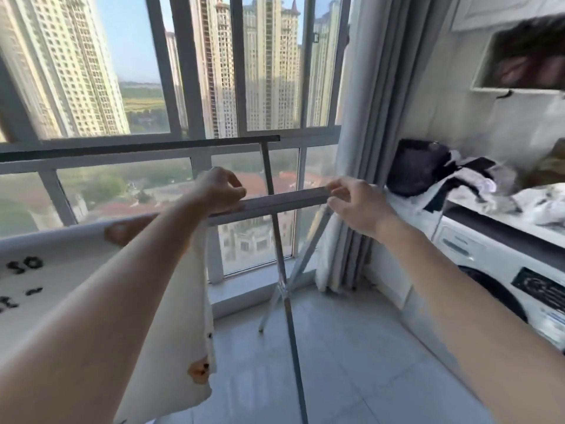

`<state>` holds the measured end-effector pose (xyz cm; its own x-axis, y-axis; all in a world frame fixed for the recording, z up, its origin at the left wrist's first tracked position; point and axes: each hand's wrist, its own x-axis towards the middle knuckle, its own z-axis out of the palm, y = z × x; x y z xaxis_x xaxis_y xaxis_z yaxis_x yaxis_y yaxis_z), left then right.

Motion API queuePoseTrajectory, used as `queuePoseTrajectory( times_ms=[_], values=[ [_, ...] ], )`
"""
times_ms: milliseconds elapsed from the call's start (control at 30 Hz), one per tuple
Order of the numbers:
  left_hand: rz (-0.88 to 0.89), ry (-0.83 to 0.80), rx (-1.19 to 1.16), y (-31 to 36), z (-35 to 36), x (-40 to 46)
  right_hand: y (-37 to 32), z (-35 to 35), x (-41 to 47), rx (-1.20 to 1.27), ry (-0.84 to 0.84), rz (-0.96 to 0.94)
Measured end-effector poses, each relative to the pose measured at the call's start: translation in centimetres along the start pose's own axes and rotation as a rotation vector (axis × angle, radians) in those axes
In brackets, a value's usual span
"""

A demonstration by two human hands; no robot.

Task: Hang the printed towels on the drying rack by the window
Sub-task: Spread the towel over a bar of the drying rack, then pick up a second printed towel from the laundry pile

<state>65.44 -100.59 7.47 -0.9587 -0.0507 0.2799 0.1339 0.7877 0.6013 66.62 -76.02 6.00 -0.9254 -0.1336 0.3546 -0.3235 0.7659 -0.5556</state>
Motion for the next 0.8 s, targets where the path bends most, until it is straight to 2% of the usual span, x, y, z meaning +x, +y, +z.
queuePoseTrajectory(
  times_ms=[167, 500, 800],
  values=[
    [0.168, -0.011, -0.069, 9.2, 7.7, 3.9, 7.9, -5.4, 0.2, -0.001, 0.145, 0.118],
    [0.465, -0.325, -0.246, 25.3, 25.2, 10.9, 22.4, -14.1, 0.4, -0.092, 0.321, 0.408],
    [0.586, -0.451, -0.355, 36.2, 36.2, 20.2, 33.3, -22.6, 6.5, -0.238, 0.481, 0.553]
  ],
)
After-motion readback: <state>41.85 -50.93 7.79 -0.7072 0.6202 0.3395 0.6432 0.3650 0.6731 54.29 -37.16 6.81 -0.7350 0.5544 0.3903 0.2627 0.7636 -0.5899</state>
